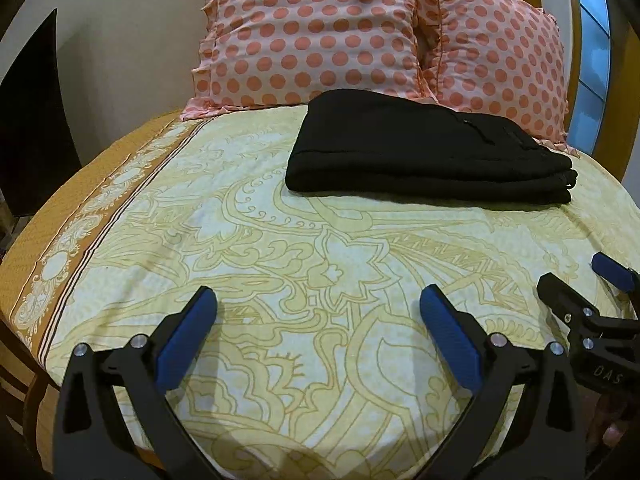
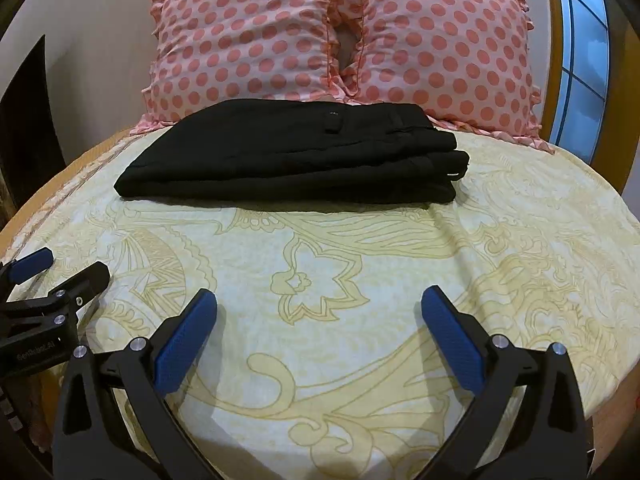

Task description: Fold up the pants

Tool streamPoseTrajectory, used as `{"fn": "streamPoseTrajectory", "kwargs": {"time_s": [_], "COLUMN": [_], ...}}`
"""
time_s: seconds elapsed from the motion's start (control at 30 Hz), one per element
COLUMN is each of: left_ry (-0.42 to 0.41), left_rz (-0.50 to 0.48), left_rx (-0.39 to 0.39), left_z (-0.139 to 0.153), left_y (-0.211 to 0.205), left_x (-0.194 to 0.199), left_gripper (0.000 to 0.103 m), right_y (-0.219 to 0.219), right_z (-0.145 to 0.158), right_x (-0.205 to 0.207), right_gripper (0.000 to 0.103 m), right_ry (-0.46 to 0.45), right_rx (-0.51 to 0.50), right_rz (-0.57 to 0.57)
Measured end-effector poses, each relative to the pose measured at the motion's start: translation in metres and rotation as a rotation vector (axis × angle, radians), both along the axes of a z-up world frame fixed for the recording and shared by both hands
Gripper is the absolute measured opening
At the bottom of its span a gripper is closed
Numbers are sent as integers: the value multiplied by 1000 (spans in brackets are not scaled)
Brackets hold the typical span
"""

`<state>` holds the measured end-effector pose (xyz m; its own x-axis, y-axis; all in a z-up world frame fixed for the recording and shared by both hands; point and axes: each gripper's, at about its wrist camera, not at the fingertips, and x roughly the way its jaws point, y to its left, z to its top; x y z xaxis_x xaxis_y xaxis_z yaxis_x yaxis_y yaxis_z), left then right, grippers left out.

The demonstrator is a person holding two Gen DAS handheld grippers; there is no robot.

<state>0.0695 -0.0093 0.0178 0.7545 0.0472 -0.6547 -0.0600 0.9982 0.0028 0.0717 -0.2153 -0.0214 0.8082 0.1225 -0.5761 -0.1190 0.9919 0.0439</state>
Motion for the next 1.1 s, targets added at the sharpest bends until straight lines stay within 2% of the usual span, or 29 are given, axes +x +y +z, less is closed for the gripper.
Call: {"fn": "streamPoseTrajectory", "kwargs": {"time_s": [1.1], "left_ry": [2], "left_rz": [-28], "left_rx": [-6], "left_z": [1], "left_y": [2], "left_x": [1], "left_gripper": [101], "right_y": [2], "right_z": [-1], "right_x": [-2], "right_gripper": [102], "right_ry": [-20], "right_rx": [2], "right_rz": [-3]}}
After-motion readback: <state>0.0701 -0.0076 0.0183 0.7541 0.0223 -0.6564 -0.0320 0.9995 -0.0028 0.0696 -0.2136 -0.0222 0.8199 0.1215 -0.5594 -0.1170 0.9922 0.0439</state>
